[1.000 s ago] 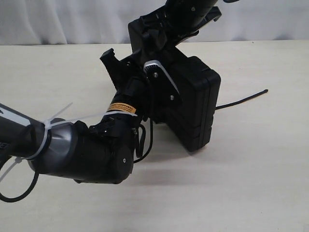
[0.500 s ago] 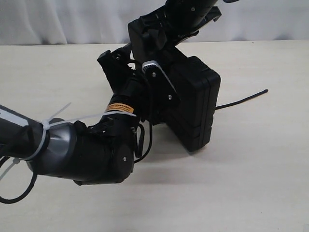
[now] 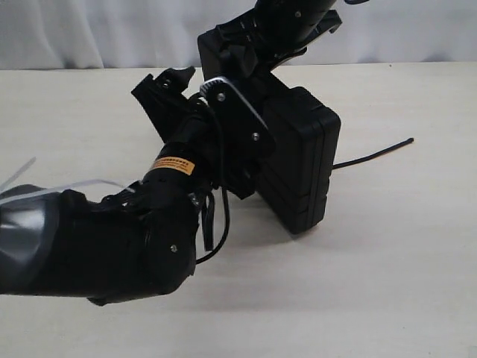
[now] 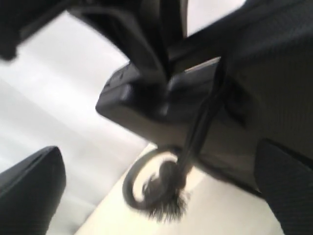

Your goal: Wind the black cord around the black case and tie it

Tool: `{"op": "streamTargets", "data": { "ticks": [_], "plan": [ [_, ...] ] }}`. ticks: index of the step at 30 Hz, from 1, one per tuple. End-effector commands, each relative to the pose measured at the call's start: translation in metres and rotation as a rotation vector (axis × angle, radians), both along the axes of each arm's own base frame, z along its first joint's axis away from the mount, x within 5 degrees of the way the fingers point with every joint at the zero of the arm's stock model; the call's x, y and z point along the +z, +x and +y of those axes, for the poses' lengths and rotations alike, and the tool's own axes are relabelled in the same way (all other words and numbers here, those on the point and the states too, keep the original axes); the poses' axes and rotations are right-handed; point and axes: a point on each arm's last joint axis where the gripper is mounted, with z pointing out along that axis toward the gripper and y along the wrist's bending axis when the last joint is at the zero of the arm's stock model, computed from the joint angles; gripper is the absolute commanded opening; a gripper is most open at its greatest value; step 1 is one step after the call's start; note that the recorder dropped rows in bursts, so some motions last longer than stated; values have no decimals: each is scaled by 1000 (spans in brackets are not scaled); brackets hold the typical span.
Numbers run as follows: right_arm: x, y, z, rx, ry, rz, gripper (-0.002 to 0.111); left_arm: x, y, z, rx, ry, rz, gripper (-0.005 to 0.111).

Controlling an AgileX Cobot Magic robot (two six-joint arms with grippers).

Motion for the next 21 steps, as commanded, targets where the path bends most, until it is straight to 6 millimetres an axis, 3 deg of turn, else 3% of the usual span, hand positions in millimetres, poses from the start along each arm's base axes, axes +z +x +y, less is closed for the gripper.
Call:
{"op": "streamTargets", "data": {
  "ticks": [1, 12, 21],
  "plan": [
    [-7, 1, 1, 5, -7, 14, 4, -3, -9, 12, -1, 10, 22, 99],
    [-7, 2, -1, 6, -28, 8, 4, -12, 9, 25, -26, -135, 137, 98],
    [-7, 2, -1, 4, -26, 5, 4, -14, 39, 48, -73, -135, 157, 98]
  ]
}}
